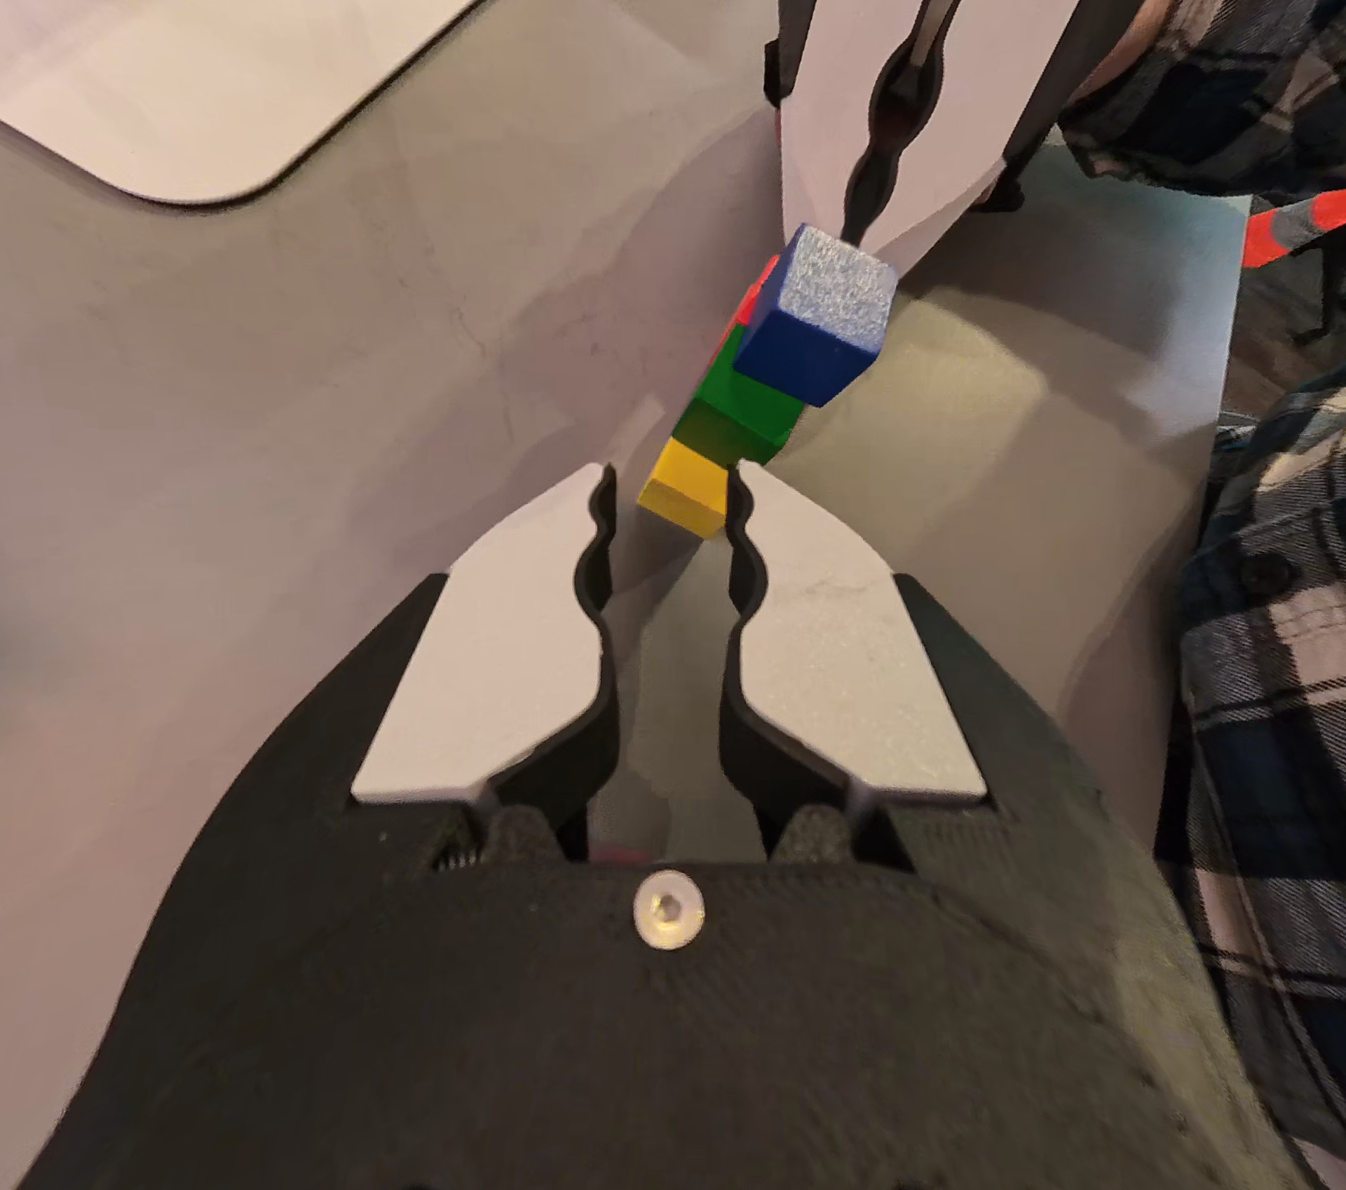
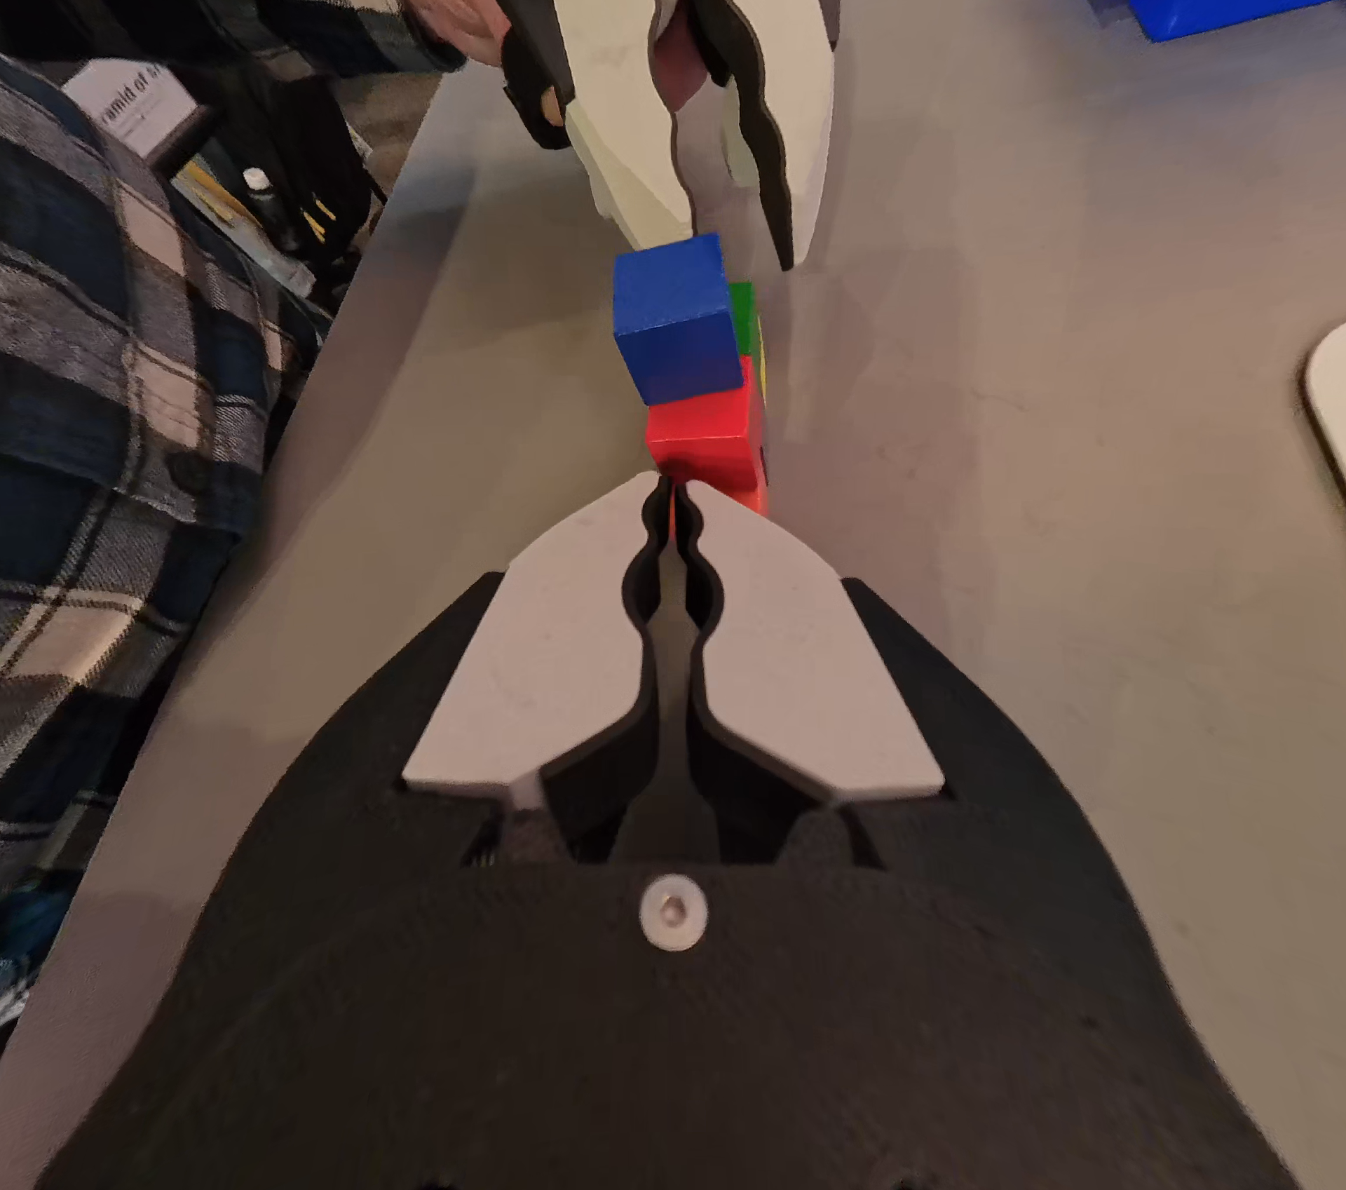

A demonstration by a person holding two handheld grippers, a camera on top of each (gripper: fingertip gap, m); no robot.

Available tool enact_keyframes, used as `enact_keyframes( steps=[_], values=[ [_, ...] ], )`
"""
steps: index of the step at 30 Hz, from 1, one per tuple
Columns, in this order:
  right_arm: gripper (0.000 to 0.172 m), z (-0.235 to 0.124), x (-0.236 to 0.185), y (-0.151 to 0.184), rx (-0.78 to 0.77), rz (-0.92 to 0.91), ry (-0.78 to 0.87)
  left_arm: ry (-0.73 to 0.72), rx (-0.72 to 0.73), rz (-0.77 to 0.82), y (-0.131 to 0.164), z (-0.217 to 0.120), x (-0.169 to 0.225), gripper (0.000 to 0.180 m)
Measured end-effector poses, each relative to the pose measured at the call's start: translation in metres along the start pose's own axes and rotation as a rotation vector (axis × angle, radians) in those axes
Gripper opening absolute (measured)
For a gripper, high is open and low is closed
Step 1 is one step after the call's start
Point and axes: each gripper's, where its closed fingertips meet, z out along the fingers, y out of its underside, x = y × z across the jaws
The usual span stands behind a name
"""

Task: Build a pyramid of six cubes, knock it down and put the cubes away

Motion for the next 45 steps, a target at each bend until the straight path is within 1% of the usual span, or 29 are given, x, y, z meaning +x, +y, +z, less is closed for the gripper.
enact_keyframes(
  steps=[2, 5, 9, 10, 16, 19, 21, 27, 45],
  values=[
    [0.003, -0.002, 0.002, -0.005, 0.036, 0.009, 0.003, -0.001, 0.002, 0.003, -0.002, -0.005, 0.001, 0.030],
    [0.016, -0.007, 0.002, -0.014, 0.079, 0.004, 0.026, -0.003, 0.007, 0.021, -0.007, -0.009, 0.006, 0.030],
    [0.034, -0.001, 0.001, -0.020, 0.048, -0.052, 0.070, 0.000, 0.012, 0.037, -0.014, -0.008, 0.012, 0.027],
    [0.034, 0.001, 0.002, -0.020, 0.037, -0.062, 0.077, -0.001, 0.008, 0.038, -0.014, -0.007, 0.012, 0.027],
    [0.027, -0.003, 0.006, -0.016, 0.054, -0.042, 0.092, -0.002, 0.006, -0.004, -0.008, -0.005, 0.001, 0.024],
    [0.013, -0.008, 0.006, -0.015, 0.064, -0.033, 0.098, -0.006, 0.003, -0.010, -0.004, -0.004, 0.001, 0.023],
    [0.000, -0.008, 0.006, -0.012, 0.050, -0.037, 0.106, -0.009, -0.003, -0.010, -0.003, -0.002, 0.001, 0.023],
    [0.000, -0.001, 0.004, -0.008, 0.011, -0.046, 0.102, -0.002, -0.008, -0.008, -0.002, 0.000, 0.003, 0.022],
    [0.000, -0.003, 0.005, -0.009, 0.008, -0.031, 0.078, 0.024, -0.017, -0.002, -0.001, 0.001, 0.007, 0.022]
  ],
)
